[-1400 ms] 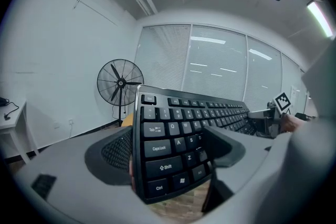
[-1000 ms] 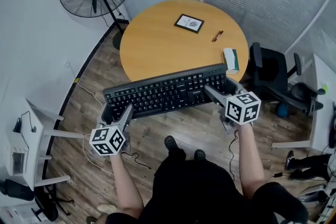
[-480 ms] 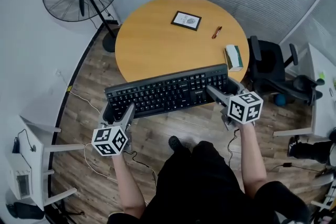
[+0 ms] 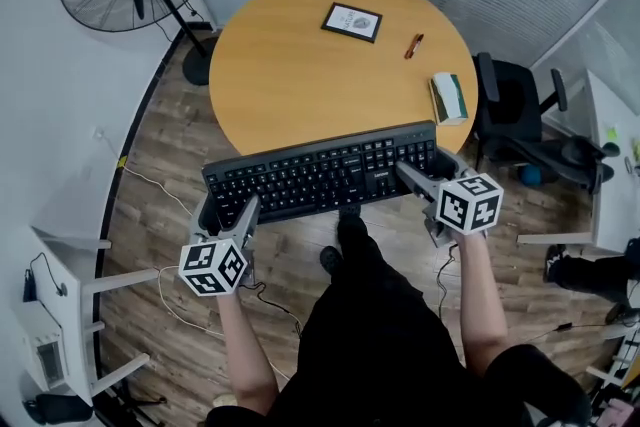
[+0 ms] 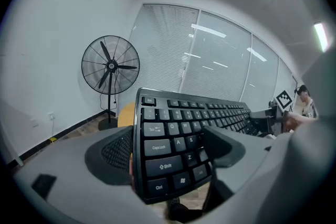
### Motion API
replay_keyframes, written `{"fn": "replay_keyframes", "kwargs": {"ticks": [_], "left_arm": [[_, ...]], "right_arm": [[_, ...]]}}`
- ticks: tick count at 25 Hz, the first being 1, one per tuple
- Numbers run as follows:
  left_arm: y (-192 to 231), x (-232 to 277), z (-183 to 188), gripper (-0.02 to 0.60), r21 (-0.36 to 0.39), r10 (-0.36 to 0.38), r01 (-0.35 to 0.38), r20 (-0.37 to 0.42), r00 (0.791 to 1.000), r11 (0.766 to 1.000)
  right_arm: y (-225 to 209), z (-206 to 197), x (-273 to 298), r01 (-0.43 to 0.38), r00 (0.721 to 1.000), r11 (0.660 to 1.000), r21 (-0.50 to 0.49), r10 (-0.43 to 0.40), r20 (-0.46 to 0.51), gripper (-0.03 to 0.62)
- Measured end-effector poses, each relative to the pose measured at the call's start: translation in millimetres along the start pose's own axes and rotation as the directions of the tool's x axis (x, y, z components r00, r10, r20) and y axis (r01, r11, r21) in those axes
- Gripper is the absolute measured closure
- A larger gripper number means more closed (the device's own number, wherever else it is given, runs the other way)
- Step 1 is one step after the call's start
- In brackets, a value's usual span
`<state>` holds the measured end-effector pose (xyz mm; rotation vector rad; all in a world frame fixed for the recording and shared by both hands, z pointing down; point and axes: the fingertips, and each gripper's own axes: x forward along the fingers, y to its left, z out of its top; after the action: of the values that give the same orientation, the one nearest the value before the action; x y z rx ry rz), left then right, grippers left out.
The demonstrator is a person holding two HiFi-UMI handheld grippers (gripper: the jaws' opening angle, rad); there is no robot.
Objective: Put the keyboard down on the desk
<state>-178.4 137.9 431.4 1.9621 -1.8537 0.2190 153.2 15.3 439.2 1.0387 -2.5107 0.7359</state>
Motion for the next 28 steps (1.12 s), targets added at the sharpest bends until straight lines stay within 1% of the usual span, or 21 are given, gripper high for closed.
{"fn": "replay_keyframes", "kwargs": {"ticks": [3, 5, 9, 14, 18, 22, 26, 28], "left_arm": [[11.5, 8.0, -3.9, 0.183, -0.008, 0.019, -0.019, -0.015, 1.0, 1.0], [25.3, 16.5, 0.9, 0.183, -0.013, 0.031, -0.031, -0.023, 0.999, 0.999], [46.5, 34.6, 19.6, 0.183, -0.007, 0.051, -0.051, -0.029, 0.998, 0.999], [62.1, 61.7, 48.2, 0.183, 0.013, 0.072, -0.072, -0.022, 0.997, 0.997], [71.4, 88.7, 65.5, 0.183, 0.014, 0.087, -0.087, -0.022, 0.996, 0.996], [74.6, 113.3, 74.2, 0.183, 0.008, 0.098, -0.098, -0.027, 0.995, 0.995], [75.5, 136.6, 75.9, 0.183, 0.0, 0.113, -0.113, -0.032, 0.993, 0.994], [77.1, 145.0, 71.0, 0.183, -0.01, 0.124, -0.124, -0.047, 0.991, 0.992]], "right_arm": [[-1.4, -0.9, 19.2, -0.01, 1.0, 1.0, 0.002, 0.01, -0.018, 0.217], [0.2, 6.3, 38.8, -0.02, 0.999, 1.0, 0.003, 0.02, -0.031, 0.217], [0.4, 25.8, 72.0, -0.041, 0.999, 0.999, 0.004, 0.041, -0.034, 0.217], [-8.5, 54.2, 107.4, -0.065, 0.998, 0.998, 0.011, 0.065, -0.023, 0.217], [-20.6, 77.8, 134.2, -0.076, 0.997, 0.997, 0.005, 0.077, -0.019, 0.216], [-36.5, 92.9, 155.6, -0.088, 0.996, 0.996, 0.0, 0.088, -0.027, 0.217], [-54.4, 101.2, 175.3, -0.101, 0.994, 0.995, -0.003, 0.1, -0.037, 0.217], [-60.9, 99.5, 184.7, -0.104, 0.993, 0.995, 0.002, 0.104, -0.053, 0.215]]}}
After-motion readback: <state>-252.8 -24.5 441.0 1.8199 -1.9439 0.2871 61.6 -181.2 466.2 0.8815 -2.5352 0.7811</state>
